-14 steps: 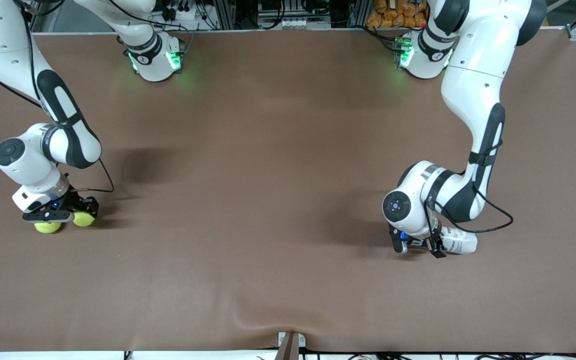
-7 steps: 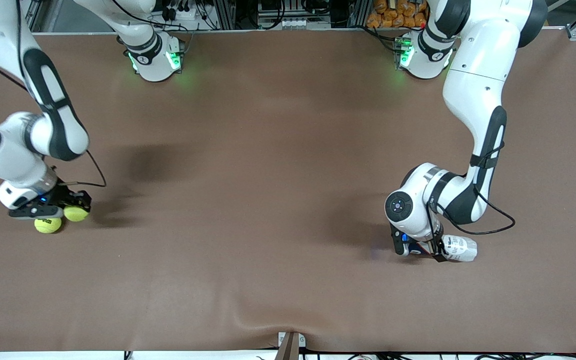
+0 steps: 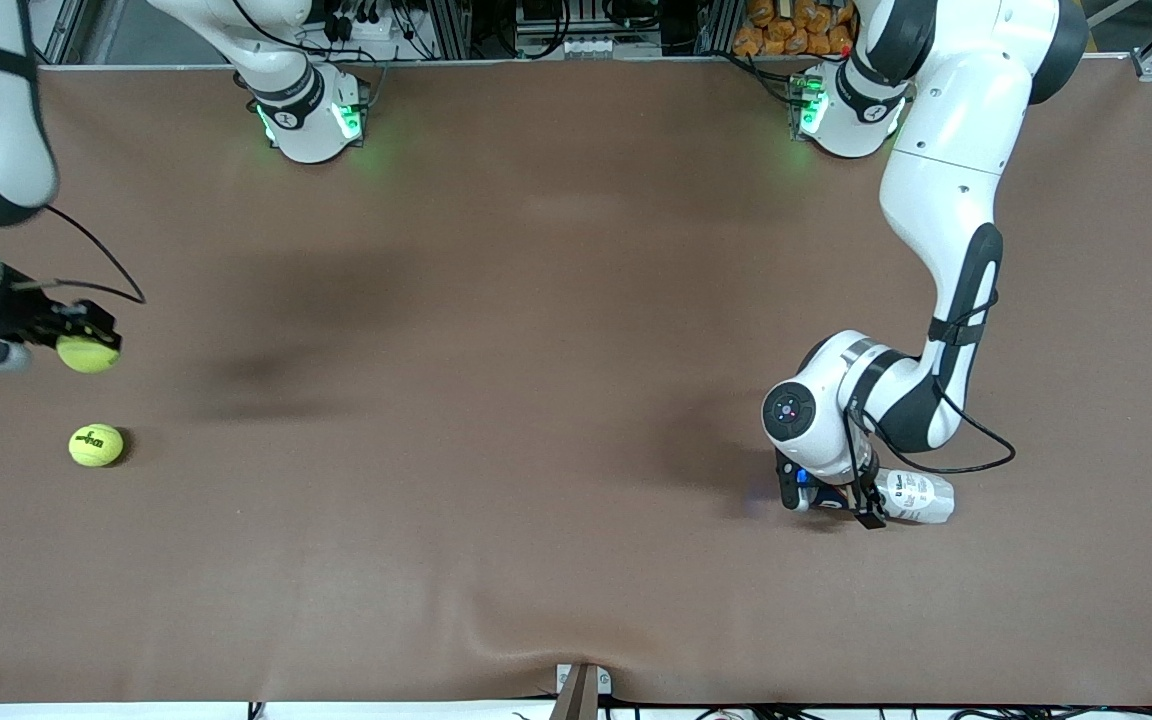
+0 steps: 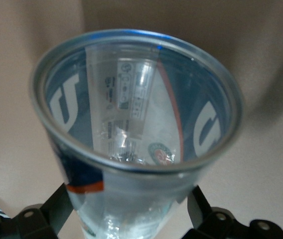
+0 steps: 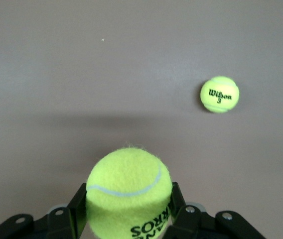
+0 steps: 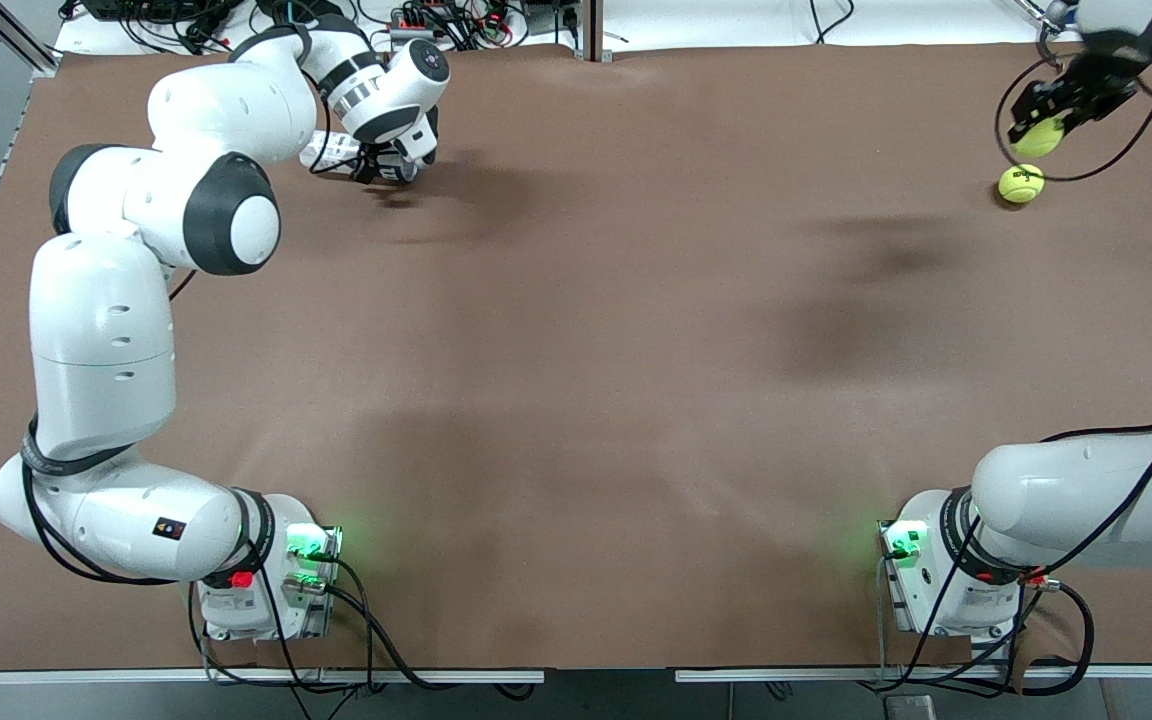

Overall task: Insert tennis ball vertically with right arm
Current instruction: 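Grasp the can with the left gripper while the right gripper grasps a ball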

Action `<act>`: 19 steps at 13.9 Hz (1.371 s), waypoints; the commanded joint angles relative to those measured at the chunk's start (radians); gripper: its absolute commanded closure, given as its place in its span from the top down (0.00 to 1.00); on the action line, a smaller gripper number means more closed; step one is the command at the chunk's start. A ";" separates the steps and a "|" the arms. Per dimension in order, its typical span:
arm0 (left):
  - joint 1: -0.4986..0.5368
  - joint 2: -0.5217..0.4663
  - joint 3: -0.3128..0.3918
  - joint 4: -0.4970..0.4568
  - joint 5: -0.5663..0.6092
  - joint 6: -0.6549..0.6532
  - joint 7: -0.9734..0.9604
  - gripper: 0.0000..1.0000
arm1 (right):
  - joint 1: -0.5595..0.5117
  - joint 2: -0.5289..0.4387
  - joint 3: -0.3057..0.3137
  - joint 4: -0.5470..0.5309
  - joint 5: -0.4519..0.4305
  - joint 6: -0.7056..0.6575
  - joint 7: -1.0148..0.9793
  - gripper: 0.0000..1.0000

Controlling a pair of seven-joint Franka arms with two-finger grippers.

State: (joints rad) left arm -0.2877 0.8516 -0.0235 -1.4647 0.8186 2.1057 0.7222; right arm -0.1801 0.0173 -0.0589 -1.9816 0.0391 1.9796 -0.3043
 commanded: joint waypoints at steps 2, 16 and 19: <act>0.002 0.018 -0.003 0.021 0.028 0.020 -0.004 1.00 | -0.025 -0.043 0.004 0.122 0.015 -0.227 0.004 0.14; -0.008 -0.068 -0.076 0.029 0.001 0.002 0.028 0.58 | -0.013 -0.053 0.010 0.406 -0.001 -0.551 0.024 0.13; -0.007 -0.115 -0.148 0.029 -0.140 -0.026 0.020 0.58 | 0.028 -0.054 0.014 0.408 -0.024 -0.550 0.028 0.13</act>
State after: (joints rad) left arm -0.2968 0.7858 -0.1355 -1.4197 0.7595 2.1051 0.7397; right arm -0.1833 -0.0417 -0.0495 -1.5951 0.0362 1.4360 -0.2993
